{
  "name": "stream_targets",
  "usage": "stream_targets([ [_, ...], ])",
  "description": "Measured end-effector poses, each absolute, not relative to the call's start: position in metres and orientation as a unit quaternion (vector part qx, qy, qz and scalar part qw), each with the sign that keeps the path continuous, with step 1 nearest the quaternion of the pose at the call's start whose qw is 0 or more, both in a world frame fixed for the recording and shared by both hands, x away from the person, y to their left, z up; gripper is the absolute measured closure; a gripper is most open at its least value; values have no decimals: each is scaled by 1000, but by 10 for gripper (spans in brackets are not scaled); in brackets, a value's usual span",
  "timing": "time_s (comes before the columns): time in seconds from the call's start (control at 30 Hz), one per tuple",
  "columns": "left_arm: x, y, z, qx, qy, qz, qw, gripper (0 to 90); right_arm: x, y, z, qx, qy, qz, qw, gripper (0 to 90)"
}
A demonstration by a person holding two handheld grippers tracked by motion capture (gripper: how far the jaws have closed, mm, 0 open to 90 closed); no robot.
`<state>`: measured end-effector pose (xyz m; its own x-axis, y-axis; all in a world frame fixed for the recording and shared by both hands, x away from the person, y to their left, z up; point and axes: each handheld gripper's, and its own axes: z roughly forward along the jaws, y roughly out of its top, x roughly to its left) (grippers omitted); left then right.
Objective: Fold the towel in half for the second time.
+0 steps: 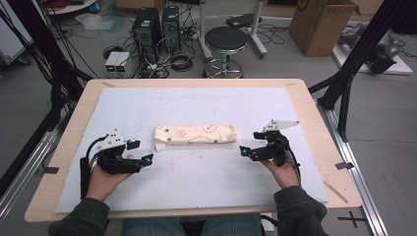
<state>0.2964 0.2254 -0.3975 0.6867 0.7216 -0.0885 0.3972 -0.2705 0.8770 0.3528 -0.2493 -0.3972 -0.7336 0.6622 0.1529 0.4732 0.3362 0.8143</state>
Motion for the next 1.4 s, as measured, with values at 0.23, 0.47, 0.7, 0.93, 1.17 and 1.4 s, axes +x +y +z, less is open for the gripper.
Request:
stream_targets([
  [0.23, 289, 230, -403, 782, 361, 170, 479, 257, 345, -254, -401, 353, 807, 461, 110, 123],
  [0.47, 281, 235, -405, 784, 359, 172, 477, 255, 338, -262, -404, 359, 802, 463, 114, 123],
  [0.7, 272, 238, -408, 784, 359, 174, 475, 254, 330, -268, -406, 357, 801, 465, 120, 122],
  [0.93, 265, 240, -409, 786, 359, 177, 472, 251, 322, -274, -409, 358, 801, 465, 121, 122],
  [1.17, 259, 244, -409, 782, 362, 181, 474, 251, 315, -279, -411, 357, 802, 463, 124, 122],
  [1.4, 255, 247, -410, 781, 365, 183, 473, 252, 308, -283, -413, 359, 802, 462, 124, 122],
])
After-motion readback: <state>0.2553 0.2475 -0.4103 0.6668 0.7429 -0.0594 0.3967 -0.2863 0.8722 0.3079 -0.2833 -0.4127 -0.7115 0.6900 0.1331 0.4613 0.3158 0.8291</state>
